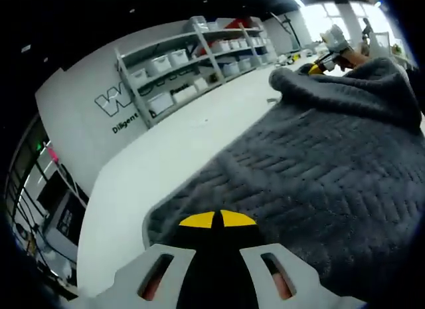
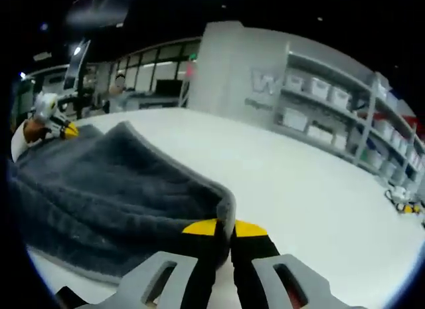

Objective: Open the folded towel by lifting each exposed corner and separating the folded layers until the towel lies flat within the target outline without major curled edges

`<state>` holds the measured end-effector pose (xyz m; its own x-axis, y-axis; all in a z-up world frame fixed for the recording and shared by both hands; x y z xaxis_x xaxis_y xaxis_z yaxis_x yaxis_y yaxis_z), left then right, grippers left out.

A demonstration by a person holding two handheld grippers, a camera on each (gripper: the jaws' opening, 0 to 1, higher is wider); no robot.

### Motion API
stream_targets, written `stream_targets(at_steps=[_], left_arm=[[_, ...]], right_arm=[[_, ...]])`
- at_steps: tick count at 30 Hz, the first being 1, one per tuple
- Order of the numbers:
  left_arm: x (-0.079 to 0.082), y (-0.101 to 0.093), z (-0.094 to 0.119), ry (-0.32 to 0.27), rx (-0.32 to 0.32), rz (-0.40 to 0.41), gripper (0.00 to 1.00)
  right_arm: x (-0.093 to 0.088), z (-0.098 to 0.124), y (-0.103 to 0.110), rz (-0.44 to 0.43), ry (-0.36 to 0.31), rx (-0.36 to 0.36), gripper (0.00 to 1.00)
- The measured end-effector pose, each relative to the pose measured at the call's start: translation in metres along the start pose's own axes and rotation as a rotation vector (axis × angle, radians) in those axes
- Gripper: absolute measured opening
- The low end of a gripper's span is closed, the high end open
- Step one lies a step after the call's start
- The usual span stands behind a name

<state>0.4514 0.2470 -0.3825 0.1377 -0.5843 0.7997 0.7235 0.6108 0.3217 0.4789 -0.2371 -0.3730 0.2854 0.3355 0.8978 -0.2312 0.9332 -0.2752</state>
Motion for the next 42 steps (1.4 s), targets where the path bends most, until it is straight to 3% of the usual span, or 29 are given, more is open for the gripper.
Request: stream_targets(at_steps=[10,27,33,35,42], left_arm=[[0.001,-0.01,0.003,0.002,0.0,-0.006,0.01],[-0.001,-0.006,0.001,-0.002,-0.002,0.006,0.01],[-0.001,-0.007,0.002,-0.005,-0.003,0.022,0.01],[-0.001,-0.008,0.002,-0.005,-0.002,0.023,0.01],[0.0,-0.005,0.001,0.007,0.009,0.019,0.01]], right_arm=[[-0.007,-0.005,-0.033,0.021,0.018,-0.053,0.01],[-0.021,-0.008,-0.078,0.03,0.035,-0.08,0.01],[-0.025,-0.006,-0.091,0.007,0.03,-0.086,0.01],[-0.027,-0.004,-0.086,0.006,0.034,-0.093,0.01],[-0.032,-0.002,-0.095,0.043,0.028,-0.111,0.01]])
Point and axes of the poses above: the point that each gripper's makers call its tool centre point, and the gripper's own axes: z roughly backward along the fingers, y roughly to its left, x roughly out of its top, the point moved 6 cm from there along z, roughly backward along the fingers, and after that the axes turned 10 degrees about -x, right-handed, at the moved point
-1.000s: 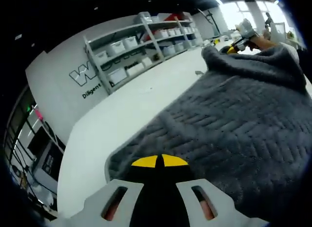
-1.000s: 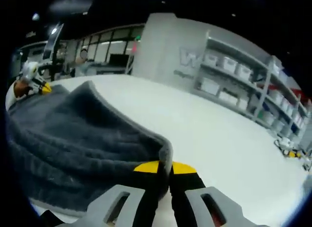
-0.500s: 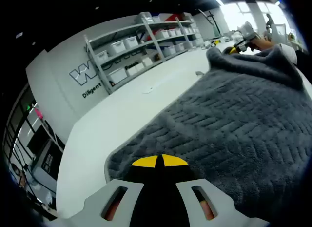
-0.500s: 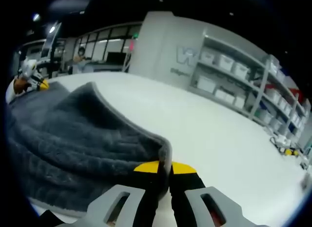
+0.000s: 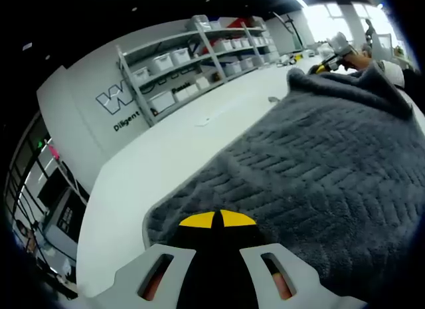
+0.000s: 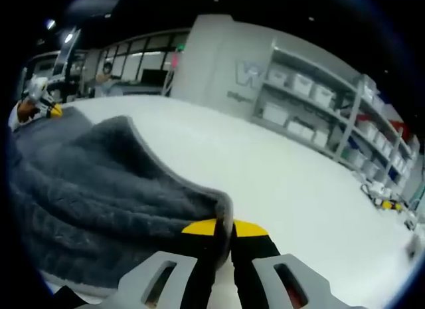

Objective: Open the folded towel by lifting each exposed corner and separating the folded layers until the towel lies flat within the target outline without major curled edges

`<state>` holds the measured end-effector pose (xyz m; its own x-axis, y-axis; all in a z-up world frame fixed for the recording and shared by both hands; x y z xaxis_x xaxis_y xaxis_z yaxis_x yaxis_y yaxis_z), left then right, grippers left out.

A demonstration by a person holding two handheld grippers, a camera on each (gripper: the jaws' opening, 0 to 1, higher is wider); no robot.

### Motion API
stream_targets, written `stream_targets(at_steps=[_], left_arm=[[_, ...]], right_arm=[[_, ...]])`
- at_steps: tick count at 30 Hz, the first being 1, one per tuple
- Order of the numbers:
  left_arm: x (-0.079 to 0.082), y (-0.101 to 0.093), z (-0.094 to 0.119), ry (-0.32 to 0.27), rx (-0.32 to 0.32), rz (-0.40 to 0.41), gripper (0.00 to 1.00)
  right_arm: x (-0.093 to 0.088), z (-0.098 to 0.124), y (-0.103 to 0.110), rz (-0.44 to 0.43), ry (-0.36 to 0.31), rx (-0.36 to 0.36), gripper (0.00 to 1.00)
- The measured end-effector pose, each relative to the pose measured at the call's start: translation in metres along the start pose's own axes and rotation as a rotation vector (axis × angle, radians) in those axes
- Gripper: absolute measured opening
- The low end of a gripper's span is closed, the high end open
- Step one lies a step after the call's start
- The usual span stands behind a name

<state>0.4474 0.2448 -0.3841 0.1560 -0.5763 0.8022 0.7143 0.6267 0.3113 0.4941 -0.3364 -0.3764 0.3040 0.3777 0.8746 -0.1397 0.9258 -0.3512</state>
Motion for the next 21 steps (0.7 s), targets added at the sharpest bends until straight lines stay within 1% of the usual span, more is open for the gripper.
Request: stream_targets(at_steps=[6,10,12,13,14,15,21], left_arm=[[0.0,0.0,0.0,0.007,0.005,0.005,0.0],[0.0,0.001,0.0,0.009,0.007,0.008,0.0],[-0.001,0.002,0.0,0.009,0.009,0.023,0.0],[-0.001,0.002,0.0,0.01,0.009,0.024,0.0],[-0.001,0.002,0.0,0.009,0.012,0.027,0.0],[-0.001,0.003,-0.001,0.009,0.013,0.031,0.0],[-0.002,0.006,-0.001,0.014,0.02,0.046,0.0]], right_arm=[[-0.005,0.0,-0.007,0.036,-0.008,-0.019,0.02],[-0.009,0.0,-0.011,0.043,-0.007,-0.026,0.02],[-0.011,0.0,-0.012,0.056,-0.005,-0.04,0.03],[-0.011,0.0,-0.012,0.061,-0.006,-0.044,0.03],[-0.011,0.001,-0.013,0.089,-0.02,-0.061,0.03],[-0.011,0.002,-0.012,0.1,-0.026,-0.064,0.03],[-0.013,0.002,-0.009,0.127,-0.029,-0.061,0.03]])
Point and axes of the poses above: the point that each gripper's makers call its tool centre point, and the gripper's own axes: z roughly backward along the fingers, y roughly to its left, x roughly out of its top, the point moved 6 cm from there along z, roughly backward along the fingers, and after that the axes turned 10 degrees about -x, right-handed, at the moved point
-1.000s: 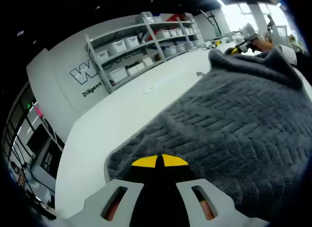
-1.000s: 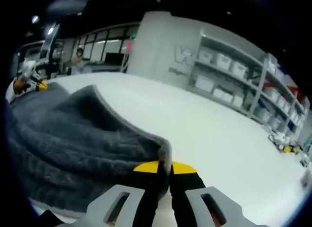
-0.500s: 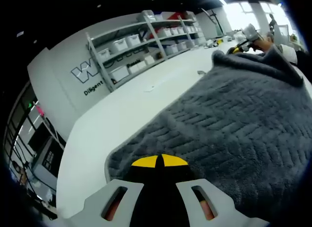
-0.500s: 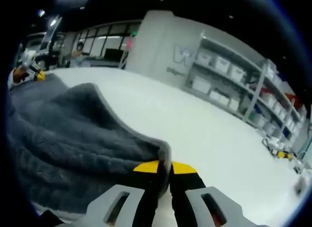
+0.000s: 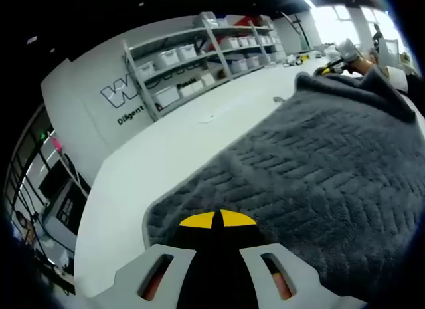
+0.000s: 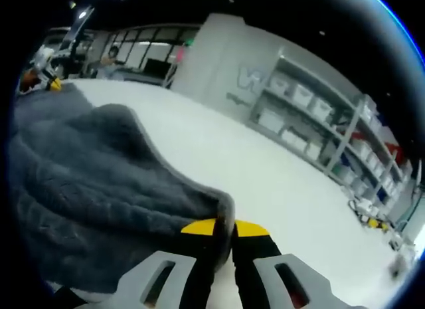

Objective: Open the folded towel by lifting each exposed corner and separating the folded layers until the towel lies flat within the target outline without major curled edges

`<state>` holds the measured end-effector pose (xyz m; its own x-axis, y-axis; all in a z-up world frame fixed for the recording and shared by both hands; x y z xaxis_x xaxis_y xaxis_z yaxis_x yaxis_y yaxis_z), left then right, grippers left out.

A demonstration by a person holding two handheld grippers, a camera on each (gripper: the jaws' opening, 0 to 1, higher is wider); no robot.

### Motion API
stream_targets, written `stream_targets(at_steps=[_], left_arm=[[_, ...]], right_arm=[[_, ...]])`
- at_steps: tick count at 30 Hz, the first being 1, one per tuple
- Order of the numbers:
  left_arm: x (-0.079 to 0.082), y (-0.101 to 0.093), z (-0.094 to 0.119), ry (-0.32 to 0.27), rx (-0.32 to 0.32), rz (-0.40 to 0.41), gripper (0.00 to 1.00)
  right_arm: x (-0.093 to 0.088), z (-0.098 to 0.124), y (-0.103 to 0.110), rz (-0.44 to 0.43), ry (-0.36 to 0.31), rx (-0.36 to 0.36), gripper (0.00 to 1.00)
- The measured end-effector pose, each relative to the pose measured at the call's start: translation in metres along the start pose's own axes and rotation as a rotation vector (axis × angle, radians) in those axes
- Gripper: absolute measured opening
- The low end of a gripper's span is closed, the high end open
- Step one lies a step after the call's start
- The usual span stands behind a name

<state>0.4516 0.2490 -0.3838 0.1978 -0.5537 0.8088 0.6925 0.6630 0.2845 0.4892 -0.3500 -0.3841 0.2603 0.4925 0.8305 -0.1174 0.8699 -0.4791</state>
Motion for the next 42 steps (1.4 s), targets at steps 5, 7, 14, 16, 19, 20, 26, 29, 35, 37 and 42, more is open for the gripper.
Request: stream_targets(at_steps=[5,7,14,16,19,20,26,29,35,37,42], left_arm=[[0.0,0.003,0.0,0.001,0.001,0.008,0.0],[0.0,0.004,-0.001,0.0,0.0,0.008,0.0],[0.0,0.009,-0.002,0.001,0.003,0.003,0.0],[0.0,0.011,-0.002,0.0,0.003,0.005,0.0],[0.0,0.014,-0.003,-0.001,0.003,0.006,0.0],[0.0,0.015,-0.004,0.0,0.003,0.005,0.0],[0.0,0.013,-0.003,-0.003,-0.002,0.01,0.0],[0.0,0.015,-0.003,-0.002,-0.002,0.009,0.0],[0.0,0.011,-0.002,-0.008,-0.007,0.019,0.0],[0.0,0.011,-0.002,-0.01,-0.009,0.024,0.0],[0.0,0.013,-0.002,-0.011,-0.01,0.03,0.0]], right_arm=[[-0.001,0.002,-0.001,0.003,-0.002,-0.001,0.03],[-0.002,0.002,-0.003,0.004,-0.003,-0.005,0.03],[-0.01,0.005,-0.012,0.029,0.002,-0.049,0.03],[-0.011,0.005,-0.014,0.037,-0.001,-0.059,0.03],[-0.013,0.005,-0.016,0.037,0.001,-0.062,0.03],[-0.013,0.005,-0.017,0.037,0.0,-0.064,0.03],[-0.016,0.006,-0.02,0.044,-0.004,-0.068,0.04],[-0.017,0.006,-0.021,0.049,-0.007,-0.068,0.04],[-0.02,0.003,-0.028,0.042,-0.014,-0.065,0.04],[-0.02,0.002,-0.029,0.043,-0.014,-0.067,0.04],[-0.022,-0.001,-0.034,0.05,-0.022,-0.07,0.05]])
Point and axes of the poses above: the point that each gripper's makers call its tool centre point, and the gripper's own axes: z roughly backward along the fingers, y roughly to its left, x roughly out of its top, the point moved 6 cm from there along z, roughly backward along the fingers, and after that the axes turned 10 degrees about -x, right-handed, at the moved point
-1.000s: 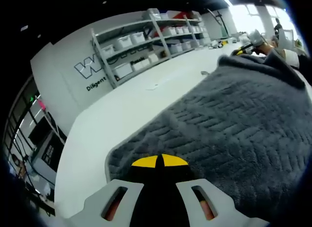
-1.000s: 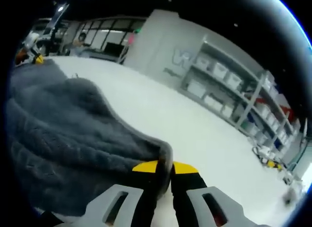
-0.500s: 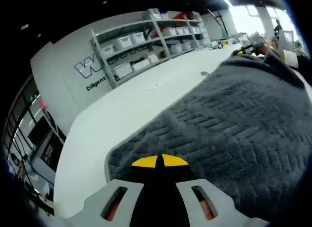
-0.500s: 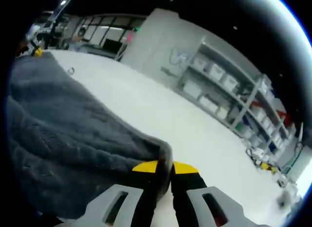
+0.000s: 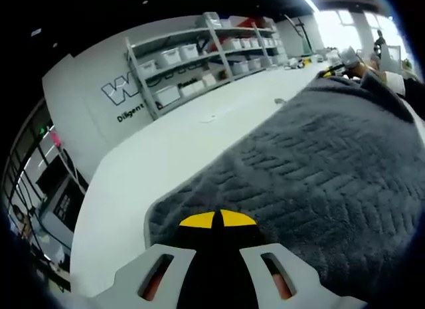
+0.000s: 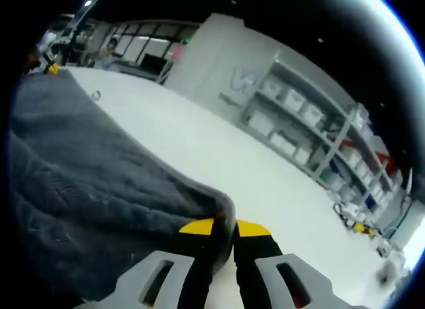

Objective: Open the folded towel by lifting each exposed corner and separating the folded layers until the towel lies flat within the target outline without major curled edges

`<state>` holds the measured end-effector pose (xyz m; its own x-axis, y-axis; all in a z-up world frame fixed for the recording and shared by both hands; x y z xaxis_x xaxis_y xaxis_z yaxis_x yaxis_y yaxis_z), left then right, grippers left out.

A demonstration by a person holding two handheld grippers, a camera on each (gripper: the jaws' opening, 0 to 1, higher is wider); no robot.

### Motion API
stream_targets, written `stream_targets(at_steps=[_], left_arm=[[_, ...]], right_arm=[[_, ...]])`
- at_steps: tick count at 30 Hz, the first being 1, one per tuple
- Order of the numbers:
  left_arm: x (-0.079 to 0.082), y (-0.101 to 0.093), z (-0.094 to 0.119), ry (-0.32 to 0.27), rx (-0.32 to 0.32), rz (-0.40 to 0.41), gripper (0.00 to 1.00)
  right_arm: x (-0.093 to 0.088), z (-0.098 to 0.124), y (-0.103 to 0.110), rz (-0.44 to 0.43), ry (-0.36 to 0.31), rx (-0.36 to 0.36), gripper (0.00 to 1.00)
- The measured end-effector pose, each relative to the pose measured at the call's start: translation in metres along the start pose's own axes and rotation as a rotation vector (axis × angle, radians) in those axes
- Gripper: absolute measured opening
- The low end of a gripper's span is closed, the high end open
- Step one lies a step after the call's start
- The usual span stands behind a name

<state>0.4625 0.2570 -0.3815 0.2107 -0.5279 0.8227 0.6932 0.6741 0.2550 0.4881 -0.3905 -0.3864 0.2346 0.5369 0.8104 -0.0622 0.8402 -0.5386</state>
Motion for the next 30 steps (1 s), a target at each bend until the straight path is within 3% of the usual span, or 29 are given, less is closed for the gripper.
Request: stream_targets(at_steps=[12,17,23,25,26,30], left_arm=[[-0.001,0.008,-0.002,-0.011,-0.007,0.023,0.0],[0.0,0.01,-0.003,-0.011,-0.009,0.031,0.0],[0.002,0.0,-0.001,-0.003,-0.012,0.002,0.0],[0.005,0.001,0.0,-0.032,-0.019,0.02,0.01],[0.009,-0.004,0.002,-0.074,-0.033,0.034,0.01],[0.016,0.006,0.016,-0.15,0.024,0.07,0.01]], right_arm=[[-0.006,-0.013,-0.014,-0.023,-0.014,0.003,0.07],[-0.006,-0.018,-0.018,0.005,-0.02,-0.01,0.09],[-0.003,-0.017,-0.018,0.036,-0.023,-0.007,0.09],[-0.002,-0.016,-0.018,0.04,-0.026,0.0,0.09],[-0.001,-0.015,-0.018,0.042,-0.023,0.002,0.09],[0.001,-0.011,-0.018,-0.005,-0.026,0.029,0.09]])
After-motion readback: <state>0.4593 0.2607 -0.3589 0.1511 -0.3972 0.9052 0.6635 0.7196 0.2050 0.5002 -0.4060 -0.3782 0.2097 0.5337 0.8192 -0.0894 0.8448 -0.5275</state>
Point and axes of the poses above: the point that each gripper's makers call its tool centre point, and the gripper's own axes: z roughly backward along the fingers, y roughly to its left, x roughly out of its top, the point moved 6 cm from there along z, roughly backward along the fingers, and after that the axes turned 10 degrees about -x, right-handed, at the moved point
